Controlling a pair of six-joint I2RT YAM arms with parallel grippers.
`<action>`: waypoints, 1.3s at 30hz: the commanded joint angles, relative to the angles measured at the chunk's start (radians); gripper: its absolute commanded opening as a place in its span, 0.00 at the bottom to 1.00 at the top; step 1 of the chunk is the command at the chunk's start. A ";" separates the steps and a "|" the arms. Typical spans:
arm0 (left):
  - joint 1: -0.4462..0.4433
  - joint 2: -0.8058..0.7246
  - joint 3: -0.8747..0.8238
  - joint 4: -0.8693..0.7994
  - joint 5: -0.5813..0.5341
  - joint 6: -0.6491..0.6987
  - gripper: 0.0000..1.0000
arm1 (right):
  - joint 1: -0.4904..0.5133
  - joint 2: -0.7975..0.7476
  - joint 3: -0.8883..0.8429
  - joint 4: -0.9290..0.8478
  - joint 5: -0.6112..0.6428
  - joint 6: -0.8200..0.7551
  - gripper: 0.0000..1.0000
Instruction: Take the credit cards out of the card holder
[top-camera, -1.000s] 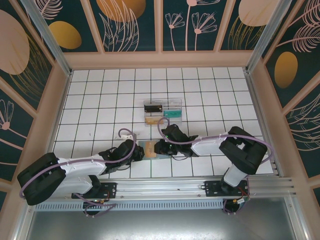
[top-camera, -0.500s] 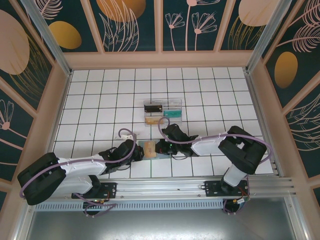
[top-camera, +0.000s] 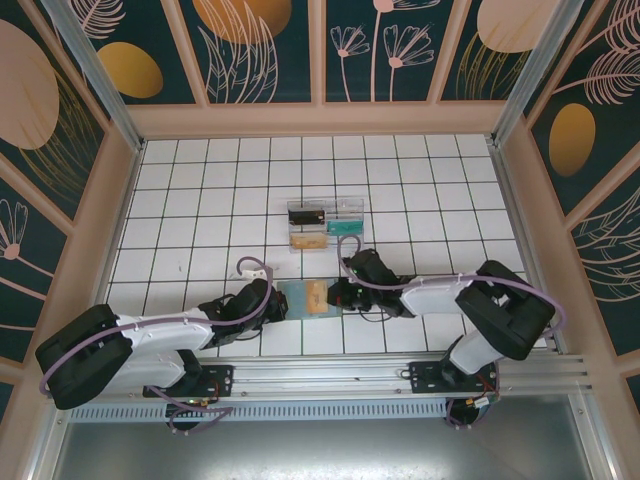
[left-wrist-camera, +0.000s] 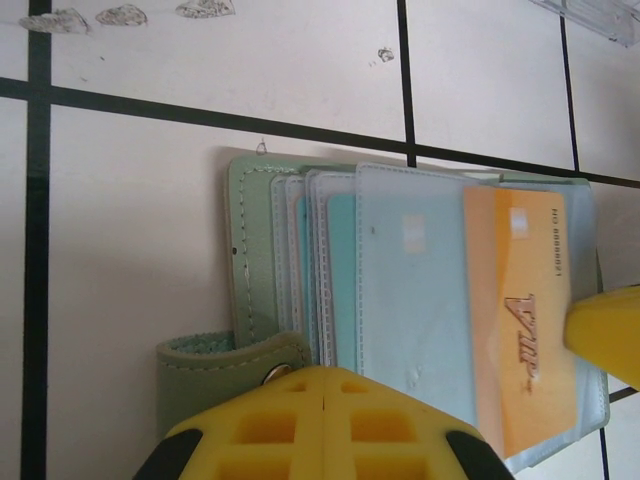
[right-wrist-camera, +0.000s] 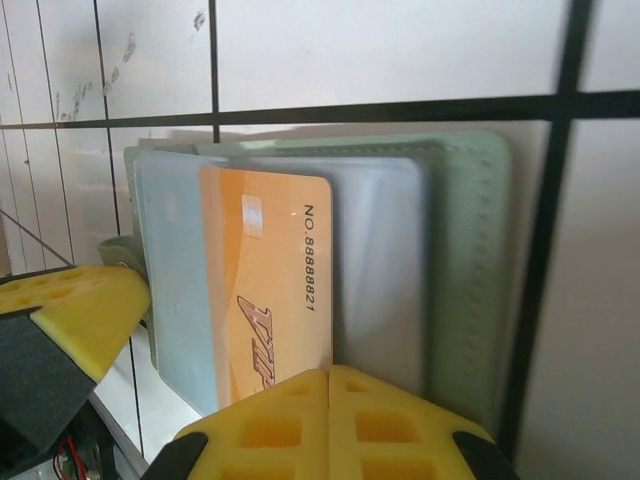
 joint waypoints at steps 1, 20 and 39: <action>0.001 -0.006 0.009 -0.107 -0.038 0.004 0.00 | -0.023 -0.076 -0.038 -0.019 0.001 -0.017 0.00; 0.001 -0.267 0.049 -0.145 -0.114 0.042 0.76 | -0.035 -0.491 0.138 -0.429 0.209 -0.438 0.00; 0.001 -0.712 -0.087 -0.231 -0.233 0.069 0.99 | 0.119 -0.200 0.564 -0.615 0.459 -1.524 0.00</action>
